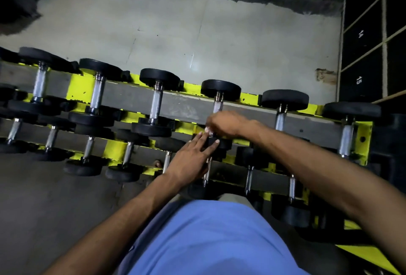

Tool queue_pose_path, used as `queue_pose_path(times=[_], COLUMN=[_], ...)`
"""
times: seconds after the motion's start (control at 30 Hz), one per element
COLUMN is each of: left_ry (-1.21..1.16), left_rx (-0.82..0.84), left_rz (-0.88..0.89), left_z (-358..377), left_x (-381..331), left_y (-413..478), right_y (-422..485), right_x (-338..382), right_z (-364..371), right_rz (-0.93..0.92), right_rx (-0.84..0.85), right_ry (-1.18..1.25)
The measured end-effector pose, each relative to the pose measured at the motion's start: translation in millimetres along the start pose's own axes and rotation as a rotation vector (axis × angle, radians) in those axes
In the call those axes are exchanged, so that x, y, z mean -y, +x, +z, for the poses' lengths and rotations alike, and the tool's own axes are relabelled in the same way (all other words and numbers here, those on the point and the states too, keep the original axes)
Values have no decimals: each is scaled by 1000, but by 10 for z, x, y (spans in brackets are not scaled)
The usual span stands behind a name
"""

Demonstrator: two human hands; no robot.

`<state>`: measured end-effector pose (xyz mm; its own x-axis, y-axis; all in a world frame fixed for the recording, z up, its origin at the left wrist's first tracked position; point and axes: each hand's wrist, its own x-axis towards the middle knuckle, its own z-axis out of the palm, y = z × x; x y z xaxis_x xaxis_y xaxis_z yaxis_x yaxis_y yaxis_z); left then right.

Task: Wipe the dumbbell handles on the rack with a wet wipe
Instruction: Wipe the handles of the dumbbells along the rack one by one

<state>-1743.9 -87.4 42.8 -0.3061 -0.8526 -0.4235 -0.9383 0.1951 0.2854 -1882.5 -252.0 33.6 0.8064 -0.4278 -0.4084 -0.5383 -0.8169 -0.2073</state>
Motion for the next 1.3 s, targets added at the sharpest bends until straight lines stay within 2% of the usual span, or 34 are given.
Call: queue_pose_path(times=[0.03,0.07,0.1,0.17,0.2,0.23,0.33,0.37,0.47,0.6,0.67,0.73,0.77,0.87,0.97,1.1,1.2,1.3], left_ry=[3,-1,-6,-7,-3,-1,19,20,17,21,20,19,21,39,52,56,76,88], left_rx=[1,-8,-28,-44,-36,-29,-14,-16,-24,-19,-26,-24,-16,6,5,16,20,43], left_rz=[-23,-48,-72,-108,-120,-132,-149,-151,-155,-163,-165,-161,-158,-141,-135,-137,-123,-112], left_z=[23,53,80,121,143,151,133,132,129,110,133,127,108,27,-17,5,-14,-24], left_x=[-37,-74,-108,-155,-171,-187,-219,-218,-230,-282,-302,-301,-295,-272,-280,-302,-275,-257], left_y=[-9,-20,-27,-53,-70,-83,-87,-76,-53,-78,-84,-80,-80,-70,-60,-77,-69,-59], right_y=[-11,0,42,129,153,172,198,202,103,-198,-256,-209,-164,-8,177,336,481,518], right_x=[29,13,-55,-233,-262,-241,-2,9,-94,-81,-45,-36,-37,-94,-190,-246,-372,-352], right_z=[36,-16,-84,-162,-143,-78,134,176,205,459,641,790,854,853,726,714,502,354], right_rz=[-54,-66,-54,38,79,76,3,-6,-15,58,295,557,630,709,819,908,841,819], right_rx=[101,126,82,-112,-145,-130,97,94,-116,-408,-450,-401,-353,-302,-363,-301,-420,-517], right_ry=[-8,-42,-85,-160,-138,-99,35,54,48,194,456,749,858,1190,1706,1977,2315,2405])
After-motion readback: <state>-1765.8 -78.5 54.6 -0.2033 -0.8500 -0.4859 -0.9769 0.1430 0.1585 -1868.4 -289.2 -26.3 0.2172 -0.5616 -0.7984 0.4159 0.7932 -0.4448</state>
